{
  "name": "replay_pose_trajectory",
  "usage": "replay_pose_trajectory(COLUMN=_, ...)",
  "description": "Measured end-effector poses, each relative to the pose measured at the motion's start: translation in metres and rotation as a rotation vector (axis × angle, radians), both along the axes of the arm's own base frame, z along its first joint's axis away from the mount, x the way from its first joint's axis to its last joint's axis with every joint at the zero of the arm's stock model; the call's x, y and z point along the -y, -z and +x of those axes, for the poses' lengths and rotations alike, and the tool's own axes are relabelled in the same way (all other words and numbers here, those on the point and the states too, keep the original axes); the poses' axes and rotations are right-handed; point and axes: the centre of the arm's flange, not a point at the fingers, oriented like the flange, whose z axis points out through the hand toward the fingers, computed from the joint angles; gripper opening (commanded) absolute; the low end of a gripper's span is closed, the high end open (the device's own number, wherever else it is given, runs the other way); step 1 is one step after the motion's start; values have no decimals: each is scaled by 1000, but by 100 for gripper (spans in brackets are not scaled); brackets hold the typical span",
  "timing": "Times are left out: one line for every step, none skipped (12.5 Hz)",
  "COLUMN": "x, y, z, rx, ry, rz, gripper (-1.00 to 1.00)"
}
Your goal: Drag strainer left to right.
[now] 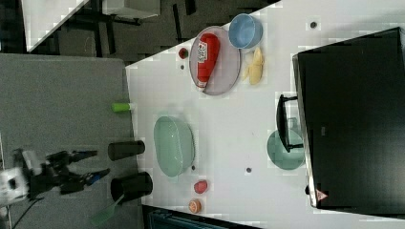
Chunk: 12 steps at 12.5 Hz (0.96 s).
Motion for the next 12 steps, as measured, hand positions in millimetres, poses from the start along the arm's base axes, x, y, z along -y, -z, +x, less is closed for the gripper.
replay_pose_trajectory(x=-29, y=34, z=3, rx=-46, ry=2, rz=-4, gripper=100)
replay_pose_trajectory(x=-51, y=66, z=2, rx=-83, ry=25, rz=6, gripper=100)
replay_pose_trajectory(x=-68, y=94, z=-2, rx=-109, ry=67, rz=16, gripper=100)
replay_pose_trajectory(x=-81, y=114, z=-6, rx=-111, ry=122, rz=28, gripper=100)
replay_pose_trajectory(x=-94, y=130, z=-9, rx=-108, ry=177, rz=48, gripper=100)
replay_pose_trajectory(x=-104, y=148, z=-11, rx=-108, ry=246, rz=67, gripper=100)
replay_pose_trajectory(x=-109, y=166, z=-12, rx=-90, ry=329, rz=93, gripper=100)
replay_pose_trajectory(x=-113, y=187, z=-15, rx=-90, ry=404, rz=110, gripper=100)
replay_pose_trajectory(x=-117, y=209, z=-15, rx=-94, ry=469, rz=140, gripper=100)
replay_pose_trajectory(x=-121, y=235, z=-14, rx=-115, ry=543, rz=164, gripper=100)
replay_pose_trajectory(x=-124, y=261, z=-12, rx=-135, ry=605, rz=184, gripper=100)
replay_pose_trajectory(x=-123, y=286, z=-11, rx=-138, ry=642, rz=193, gripper=100)
